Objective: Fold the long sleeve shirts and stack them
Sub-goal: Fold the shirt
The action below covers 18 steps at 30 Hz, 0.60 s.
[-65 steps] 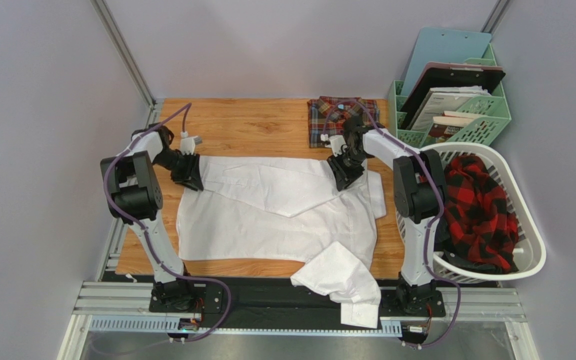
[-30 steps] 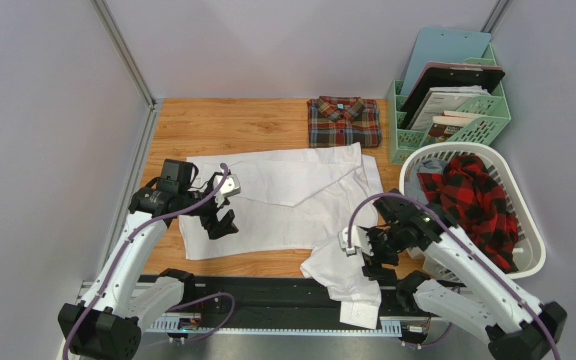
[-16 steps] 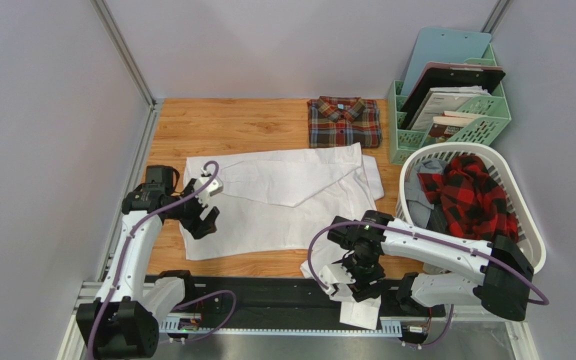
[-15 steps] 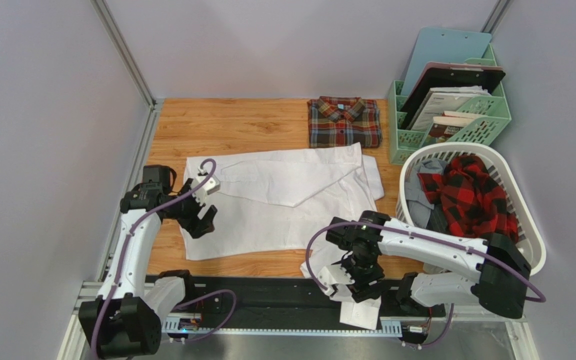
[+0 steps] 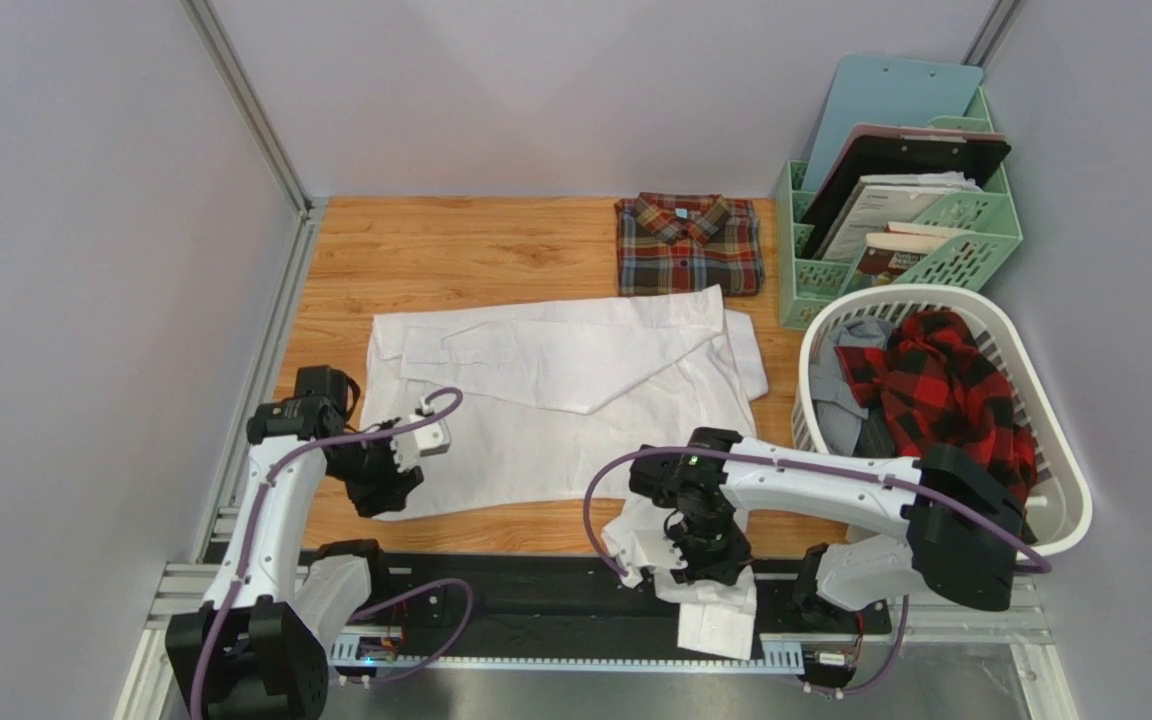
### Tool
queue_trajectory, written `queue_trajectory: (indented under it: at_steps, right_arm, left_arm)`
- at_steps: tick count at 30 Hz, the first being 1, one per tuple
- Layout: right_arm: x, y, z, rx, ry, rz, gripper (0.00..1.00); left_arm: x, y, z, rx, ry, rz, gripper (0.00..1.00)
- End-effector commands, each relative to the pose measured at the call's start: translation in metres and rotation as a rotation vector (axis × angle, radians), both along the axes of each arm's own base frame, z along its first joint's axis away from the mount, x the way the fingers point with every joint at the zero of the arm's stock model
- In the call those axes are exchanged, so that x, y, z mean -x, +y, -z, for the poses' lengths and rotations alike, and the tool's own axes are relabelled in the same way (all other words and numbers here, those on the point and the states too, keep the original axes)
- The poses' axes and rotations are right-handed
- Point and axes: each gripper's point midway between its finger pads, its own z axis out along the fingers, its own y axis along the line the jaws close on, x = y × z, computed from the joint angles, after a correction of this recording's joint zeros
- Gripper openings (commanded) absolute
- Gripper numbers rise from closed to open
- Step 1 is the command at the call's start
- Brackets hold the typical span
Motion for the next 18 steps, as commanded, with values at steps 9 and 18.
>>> queue_trajectory:
  at_steps: [9, 18]
  right_arm:
    - [-0.046, 0.031, -0.051, -0.295, -0.192, 0.274, 0.00]
    - [-0.056, 0.031, -0.064, -0.310, -0.199, 0.341, 0.00]
  left_arm:
    - [0.028, 0.051, 0.049, -0.298, 0.063, 0.349, 0.57]
    - [0.012, 0.047, 0.057, -0.282, 0.047, 0.379, 0.57]
